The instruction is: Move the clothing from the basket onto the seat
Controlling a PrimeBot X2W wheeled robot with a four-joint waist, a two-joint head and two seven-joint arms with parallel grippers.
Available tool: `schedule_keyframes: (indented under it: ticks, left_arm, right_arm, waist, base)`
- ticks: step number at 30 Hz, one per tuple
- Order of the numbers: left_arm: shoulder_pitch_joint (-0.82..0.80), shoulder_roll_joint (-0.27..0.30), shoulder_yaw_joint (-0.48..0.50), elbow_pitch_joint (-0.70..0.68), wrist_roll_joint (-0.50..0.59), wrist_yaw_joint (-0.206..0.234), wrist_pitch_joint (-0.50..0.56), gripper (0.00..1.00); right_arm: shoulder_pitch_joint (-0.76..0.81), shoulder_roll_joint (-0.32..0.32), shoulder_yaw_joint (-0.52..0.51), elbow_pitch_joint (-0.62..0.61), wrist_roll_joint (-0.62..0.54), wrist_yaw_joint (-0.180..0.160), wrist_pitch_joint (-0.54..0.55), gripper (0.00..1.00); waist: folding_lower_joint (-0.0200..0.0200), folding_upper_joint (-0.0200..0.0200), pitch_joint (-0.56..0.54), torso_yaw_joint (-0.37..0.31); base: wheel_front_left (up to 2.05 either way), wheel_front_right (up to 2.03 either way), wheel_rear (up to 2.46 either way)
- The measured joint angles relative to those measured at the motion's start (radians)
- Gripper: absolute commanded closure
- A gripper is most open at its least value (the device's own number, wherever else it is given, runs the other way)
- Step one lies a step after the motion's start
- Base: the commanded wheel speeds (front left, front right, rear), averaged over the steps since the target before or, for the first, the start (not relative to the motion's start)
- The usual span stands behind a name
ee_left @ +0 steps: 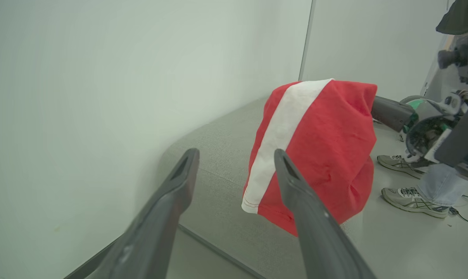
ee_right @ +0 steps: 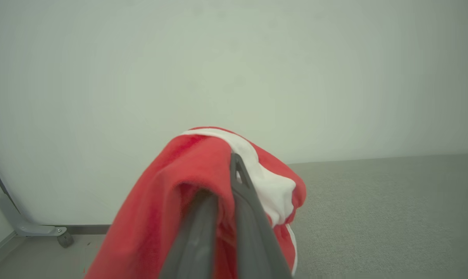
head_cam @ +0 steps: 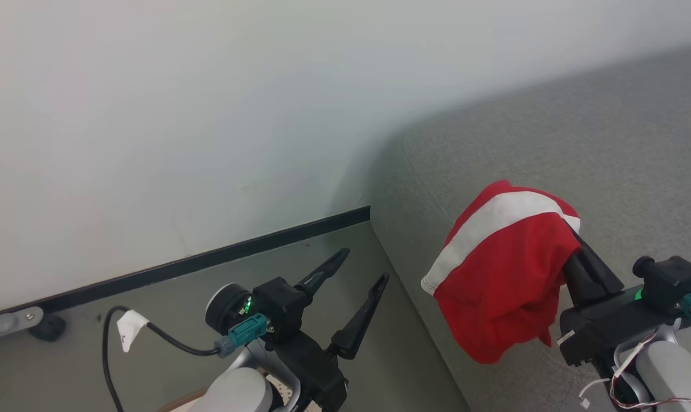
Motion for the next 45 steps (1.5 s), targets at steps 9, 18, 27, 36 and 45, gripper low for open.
schedule_keyframes:
  ticks: [9,18,27,36,45]
  left_arm:
    - [-0.002,-0.014,-0.022,0.006,0.017,-0.009,0.0,0.0]
    - [-0.004,-0.017,-0.032,0.01,0.018,-0.01,0.0,0.0]
    - [-0.005,-0.021,-0.049,-0.012,0.028,-0.01,0.002,0.0]
    - [-0.05,-0.024,-0.088,-0.061,0.063,-0.018,0.028,0.0]
    - [-0.108,-0.021,-0.108,-0.09,0.104,-0.018,0.053,0.0]
  right_arm:
    - [0.06,-0.018,-0.064,-0.052,-0.014,-0.016,0.0,1.0]
    - [0.081,-0.02,-0.108,-0.1,-0.024,-0.016,0.0,1.0]
    - [0.084,-0.035,-0.183,-0.122,-0.025,-0.006,0.0,1.0]
    - [-0.006,-0.088,-0.309,-0.037,0.019,0.03,0.0,1.0]
    - [-0.114,-0.124,-0.399,0.026,0.046,0.052,0.0,1.0]
  waist:
    - [0.0001,0.0,0.015,-0.048]
    - [0.0001,0.0,0.021,-0.055]
    - [0.0001,0.0,0.052,-0.054]
    - [0.0001,0.0,0.115,-0.033]
    - [0.0002,0.0001,0.205,0.005]
  base:
    - [0.0,0.0,0.0]
    - [0.0,0.0,0.0]
    - [0.0,0.0,0.0]
    - [0.0,0.0,0.0]
    - [0.0,0.0,0.0]
